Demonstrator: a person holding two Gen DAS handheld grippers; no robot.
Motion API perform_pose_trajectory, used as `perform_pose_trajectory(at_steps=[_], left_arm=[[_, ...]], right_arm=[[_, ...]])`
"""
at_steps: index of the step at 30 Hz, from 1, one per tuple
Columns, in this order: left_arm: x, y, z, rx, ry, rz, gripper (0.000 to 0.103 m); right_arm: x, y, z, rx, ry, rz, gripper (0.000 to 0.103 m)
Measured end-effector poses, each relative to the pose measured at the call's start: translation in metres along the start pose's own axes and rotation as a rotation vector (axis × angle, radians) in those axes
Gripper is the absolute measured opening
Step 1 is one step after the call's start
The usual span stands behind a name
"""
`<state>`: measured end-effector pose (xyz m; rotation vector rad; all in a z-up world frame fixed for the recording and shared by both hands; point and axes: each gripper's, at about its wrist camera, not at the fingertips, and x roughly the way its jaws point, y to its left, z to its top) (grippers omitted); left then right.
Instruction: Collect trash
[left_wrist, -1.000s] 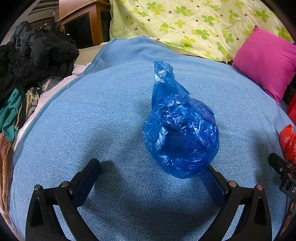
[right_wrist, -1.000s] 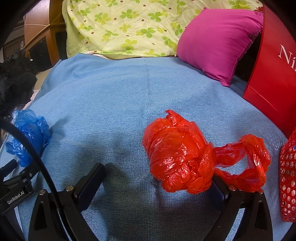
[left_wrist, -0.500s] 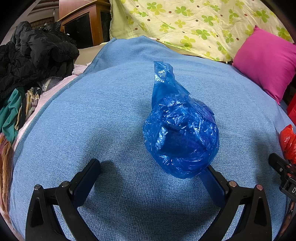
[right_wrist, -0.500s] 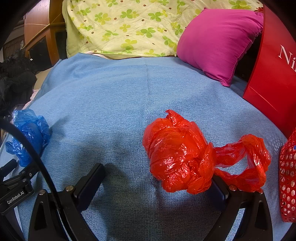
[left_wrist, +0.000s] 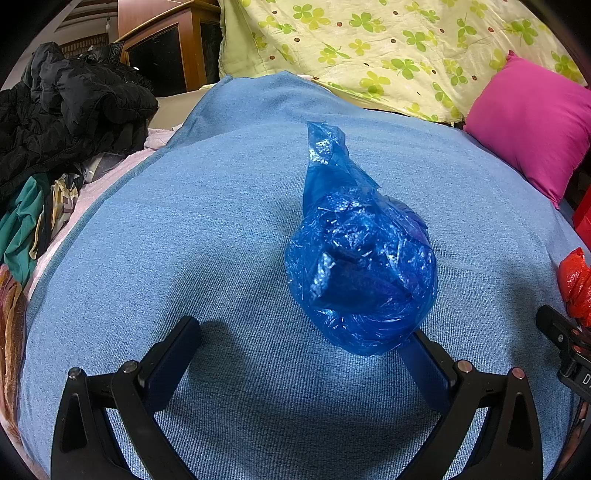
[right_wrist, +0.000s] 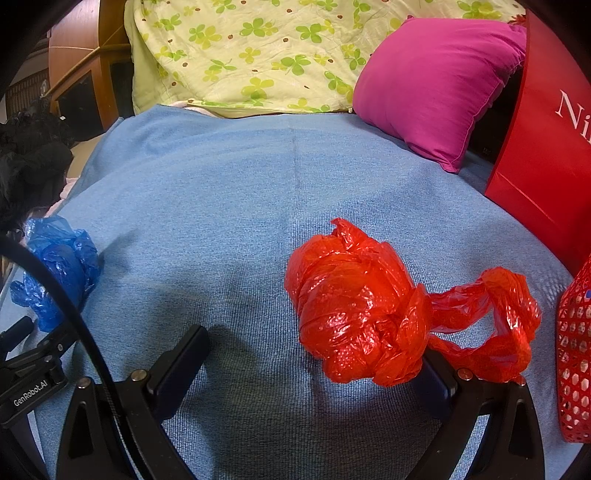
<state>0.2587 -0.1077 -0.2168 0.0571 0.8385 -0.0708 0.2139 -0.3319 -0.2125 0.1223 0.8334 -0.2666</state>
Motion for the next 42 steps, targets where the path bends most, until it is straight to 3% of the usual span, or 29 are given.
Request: perform_pose_trajectory(at_steps=[42], left_arm=[[-0.0003, 0.0003, 0.0002, 0.000, 0.001, 0.000, 0.103]], right_arm=[[0.0013, 0.0014, 0.0006, -0.006, 0.002, -0.004, 0.102]])
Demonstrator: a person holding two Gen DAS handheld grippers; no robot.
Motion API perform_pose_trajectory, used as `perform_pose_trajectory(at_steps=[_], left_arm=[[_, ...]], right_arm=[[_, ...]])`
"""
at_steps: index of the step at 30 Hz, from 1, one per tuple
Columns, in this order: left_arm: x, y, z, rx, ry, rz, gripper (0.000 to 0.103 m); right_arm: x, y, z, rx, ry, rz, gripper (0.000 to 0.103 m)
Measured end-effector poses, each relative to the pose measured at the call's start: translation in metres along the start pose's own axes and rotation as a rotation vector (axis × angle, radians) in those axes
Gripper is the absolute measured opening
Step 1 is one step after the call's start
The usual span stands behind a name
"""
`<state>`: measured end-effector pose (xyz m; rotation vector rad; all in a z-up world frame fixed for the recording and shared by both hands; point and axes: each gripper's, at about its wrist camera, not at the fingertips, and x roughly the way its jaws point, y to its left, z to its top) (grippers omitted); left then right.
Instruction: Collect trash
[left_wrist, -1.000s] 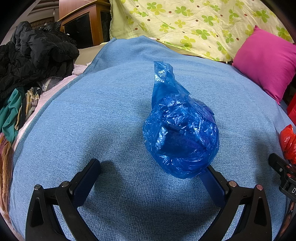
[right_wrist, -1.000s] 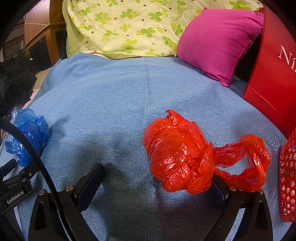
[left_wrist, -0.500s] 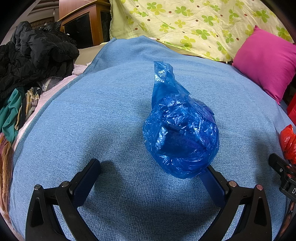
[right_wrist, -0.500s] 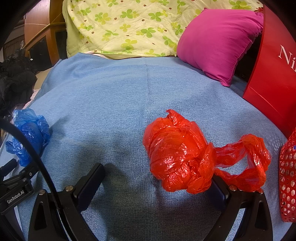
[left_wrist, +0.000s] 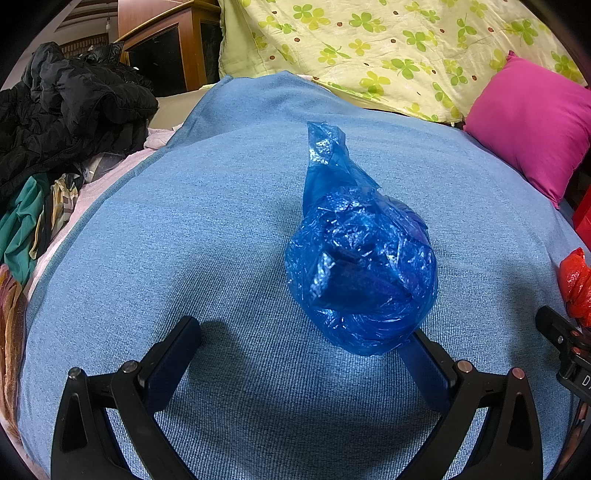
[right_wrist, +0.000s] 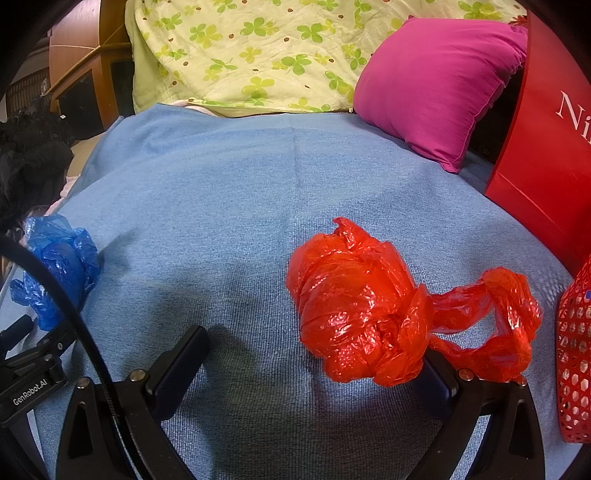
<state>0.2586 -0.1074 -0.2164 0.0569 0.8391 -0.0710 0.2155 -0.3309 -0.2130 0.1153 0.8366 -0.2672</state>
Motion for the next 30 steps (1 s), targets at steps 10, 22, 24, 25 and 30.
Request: perform_pose_trajectory(at_steps=[10, 22, 24, 25, 30], left_arm=[[0.000, 0.000, 0.000, 0.000, 0.000, 0.000, 0.103], [0.000, -0.001, 0.000, -0.001, -0.002, 0.000, 0.103], [-0.001, -0.001, -0.001, -0.001, -0.003, 0.000, 0.103], [0.000, 0.000, -0.001, 0.000, -0.003, 0.000, 0.103], [-0.001, -0.001, -0.001, -0.001, -0.001, 0.002, 0.103]], right_arm=[[0.001, -0.002, 0.000, 0.004, -0.001, 0.009, 0.102], [-0.004, -0.003, 0.000, -0.005, 0.012, 0.021, 0.102], [-0.006, -0.004, -0.001, -0.007, 0.016, 0.037, 0.102], [-0.007, -0.005, -0.001, -0.009, 0.019, 0.048, 0.102], [-0.016, -0.012, -0.002, 0.012, 0.017, 0.108, 0.102]])
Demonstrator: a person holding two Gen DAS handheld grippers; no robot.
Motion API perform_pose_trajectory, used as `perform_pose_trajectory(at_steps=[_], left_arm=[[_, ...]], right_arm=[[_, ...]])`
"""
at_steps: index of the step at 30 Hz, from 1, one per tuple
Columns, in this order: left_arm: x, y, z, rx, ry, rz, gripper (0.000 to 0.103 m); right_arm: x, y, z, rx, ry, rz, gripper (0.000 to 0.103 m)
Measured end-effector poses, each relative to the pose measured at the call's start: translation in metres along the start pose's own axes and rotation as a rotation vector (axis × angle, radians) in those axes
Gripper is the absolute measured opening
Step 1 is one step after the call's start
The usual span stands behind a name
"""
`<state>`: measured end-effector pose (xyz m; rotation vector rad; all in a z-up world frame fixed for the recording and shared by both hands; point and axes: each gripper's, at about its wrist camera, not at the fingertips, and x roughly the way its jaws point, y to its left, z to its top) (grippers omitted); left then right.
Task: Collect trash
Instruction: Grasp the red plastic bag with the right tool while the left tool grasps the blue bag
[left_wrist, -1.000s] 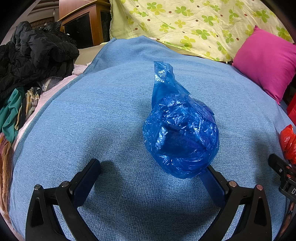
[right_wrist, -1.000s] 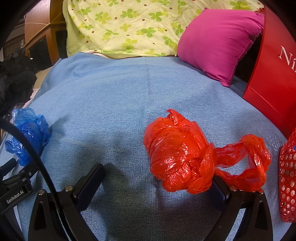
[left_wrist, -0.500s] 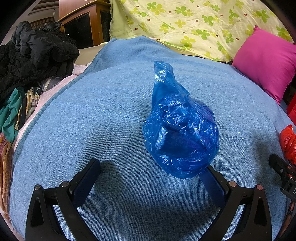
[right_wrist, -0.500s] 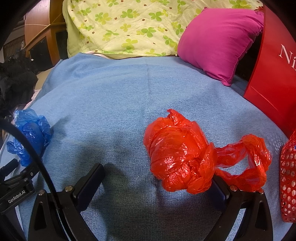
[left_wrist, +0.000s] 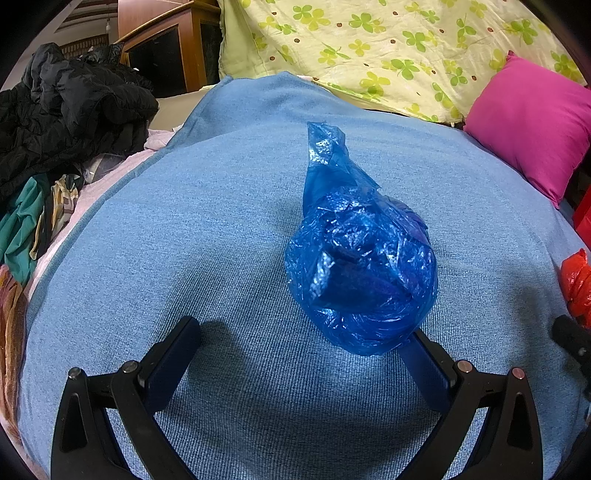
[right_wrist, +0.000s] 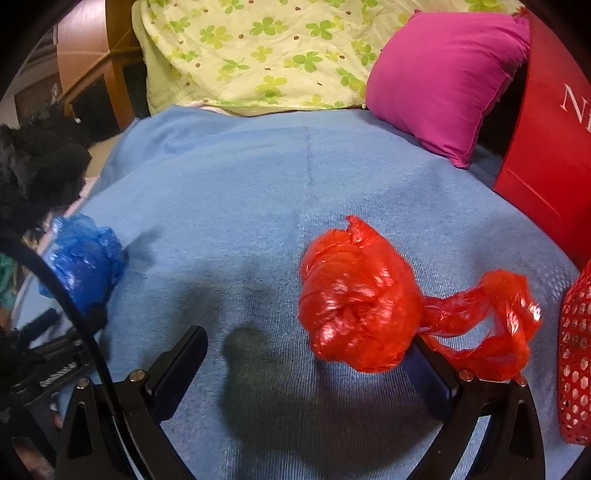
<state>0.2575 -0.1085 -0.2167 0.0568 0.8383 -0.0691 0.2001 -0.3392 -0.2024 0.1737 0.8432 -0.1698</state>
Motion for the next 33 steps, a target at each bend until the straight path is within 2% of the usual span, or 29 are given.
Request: perform_pose_trajectory(at_steps=[4, 7, 11, 14, 16, 19, 20, 22, 24, 25, 28, 30, 31, 32, 33], left_arm=[[-0.005, 0.001, -0.001, -0.006, 0.029, -0.004, 0.103], [-0.014, 0.004, -0.003, 0.020, 0.058, -0.068, 0.103], [-0.046, 0.012, -0.011, 0.031, -0.022, -0.062, 0.103], [-0.070, 0.015, -0.007, 0.080, -0.047, -0.097, 0.103], [-0.085, 0.017, 0.001, 0.128, -0.083, -0.085, 0.103], [-0.087, 0.021, 0.021, 0.110, -0.057, -0.117, 0.103], [-0.083, 0.020, 0.028, 0.105, -0.033, -0.127, 0.103], [-0.073, 0.014, 0.041, 0.104, 0.000, -0.113, 0.103], [-0.065, 0.004, 0.048, 0.125, -0.013, -0.102, 0.103], [-0.061, 0.000, 0.051, 0.130, -0.004, -0.107, 0.103], [-0.038, -0.016, 0.058, 0.144, 0.074, -0.168, 0.103], [-0.017, -0.020, 0.059, 0.134, 0.156, -0.159, 0.103], [-0.010, -0.019, 0.057, 0.117, 0.172, -0.173, 0.103], [-0.005, -0.018, 0.055, 0.106, 0.178, -0.185, 0.097], [-0.001, -0.019, 0.054, 0.102, 0.191, -0.183, 0.081]], right_arm=[[-0.003, -0.009, 0.001, 0.038, -0.004, 0.035, 0.102], [-0.007, -0.018, 0.004, 0.079, -0.014, 0.069, 0.102], [-0.014, -0.032, 0.007, 0.135, -0.030, 0.127, 0.102], [-0.022, -0.043, 0.008, 0.182, -0.054, 0.175, 0.102], [-0.028, -0.054, 0.009, 0.239, -0.074, 0.224, 0.102], [-0.028, -0.064, 0.010, 0.295, -0.081, 0.239, 0.101], [-0.027, -0.065, 0.010, 0.301, -0.073, 0.229, 0.099], [-0.020, -0.064, 0.011, 0.301, -0.044, 0.213, 0.074], [-0.010, -0.064, 0.010, 0.296, -0.001, 0.196, 0.063], [-0.004, -0.063, 0.010, 0.294, 0.023, 0.184, 0.062], [-0.006, -0.062, 0.011, 0.278, 0.002, 0.187, 0.054], [-0.006, -0.063, 0.012, 0.282, 0.004, 0.187, 0.053], [-0.006, -0.064, 0.012, 0.280, 0.005, 0.190, 0.052], [-0.006, -0.064, 0.011, 0.280, 0.004, 0.193, 0.051], [-0.008, -0.064, 0.012, 0.283, -0.002, 0.200, 0.051]])
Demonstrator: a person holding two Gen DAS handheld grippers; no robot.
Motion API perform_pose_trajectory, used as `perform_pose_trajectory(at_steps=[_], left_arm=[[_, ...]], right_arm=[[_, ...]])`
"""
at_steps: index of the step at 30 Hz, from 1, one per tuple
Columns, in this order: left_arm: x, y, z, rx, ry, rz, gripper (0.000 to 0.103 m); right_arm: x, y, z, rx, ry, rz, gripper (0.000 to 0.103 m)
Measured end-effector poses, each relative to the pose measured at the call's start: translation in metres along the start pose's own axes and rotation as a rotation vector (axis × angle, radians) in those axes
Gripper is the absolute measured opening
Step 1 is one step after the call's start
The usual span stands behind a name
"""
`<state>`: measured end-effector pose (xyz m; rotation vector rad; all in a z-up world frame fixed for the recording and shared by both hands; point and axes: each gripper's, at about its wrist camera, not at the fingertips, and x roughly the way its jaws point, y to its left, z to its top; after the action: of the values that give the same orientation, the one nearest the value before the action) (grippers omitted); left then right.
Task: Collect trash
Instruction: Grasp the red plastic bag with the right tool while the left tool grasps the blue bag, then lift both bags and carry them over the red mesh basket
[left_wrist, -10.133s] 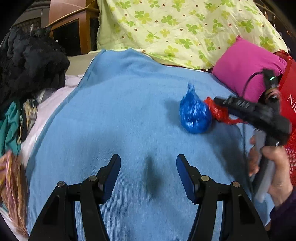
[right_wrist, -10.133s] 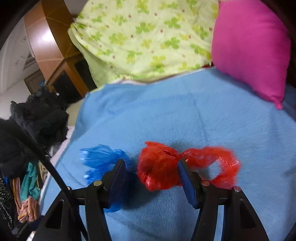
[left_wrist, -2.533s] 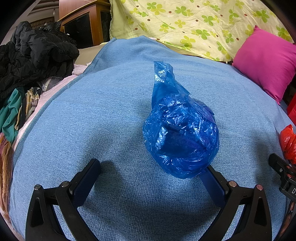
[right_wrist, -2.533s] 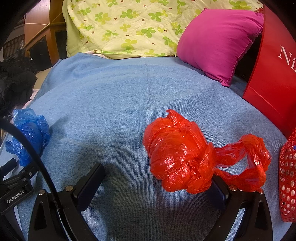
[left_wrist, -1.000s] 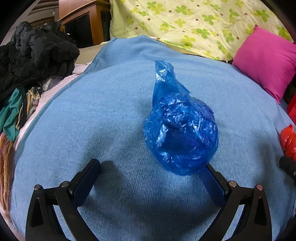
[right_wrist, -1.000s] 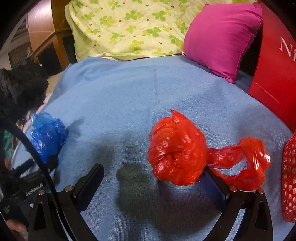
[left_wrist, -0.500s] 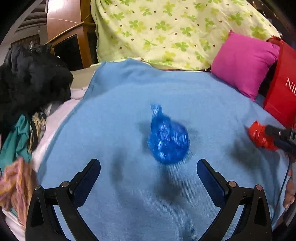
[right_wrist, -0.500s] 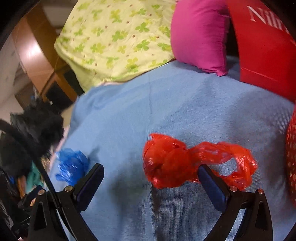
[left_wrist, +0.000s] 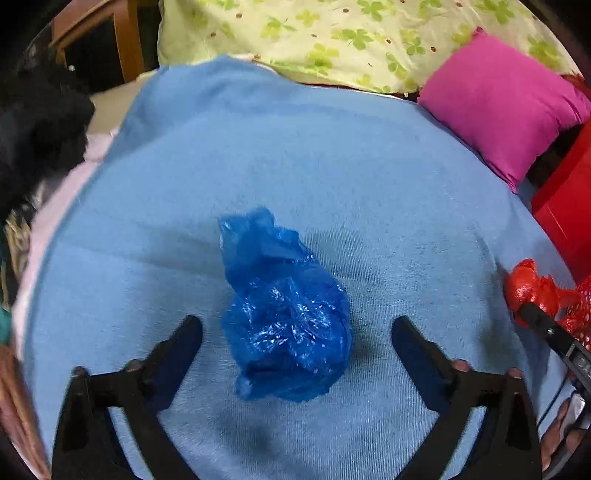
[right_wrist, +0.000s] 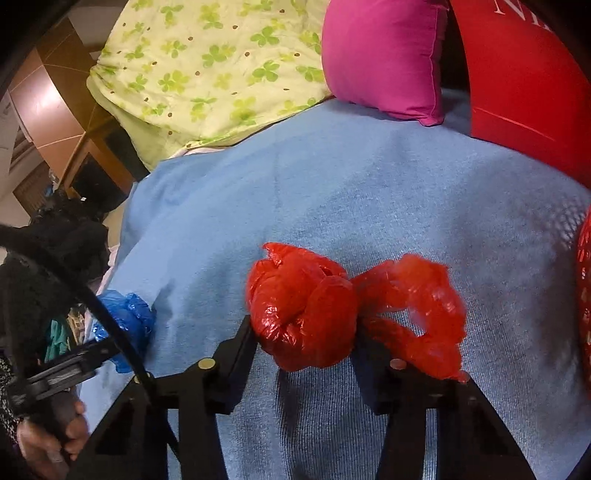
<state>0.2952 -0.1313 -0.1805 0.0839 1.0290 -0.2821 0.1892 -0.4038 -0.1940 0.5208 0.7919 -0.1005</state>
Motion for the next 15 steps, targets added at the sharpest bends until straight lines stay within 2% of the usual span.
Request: perform_pose_trajectory(at_steps=[2, 7, 15], left_arm=[[0.007, 0.001, -0.003, 0.000, 0.036, -0.019, 0.059], [-0.024, -0.008, -0.011, 0.044, -0.050, -0.015, 0.058], [-0.131, -0.062, -0.024, 0.188, -0.274, 0.041, 0.058]], right_arm=[[-0.006, 0.000, 0.000, 0.004, -0.011, 0.023, 0.051], [-0.030, 0.005, 0.003, -0.005, -0.074, 0.074, 0.051], [-0.088, 0.018, 0.000, -0.055, -0.217, 0.119, 0.051]])
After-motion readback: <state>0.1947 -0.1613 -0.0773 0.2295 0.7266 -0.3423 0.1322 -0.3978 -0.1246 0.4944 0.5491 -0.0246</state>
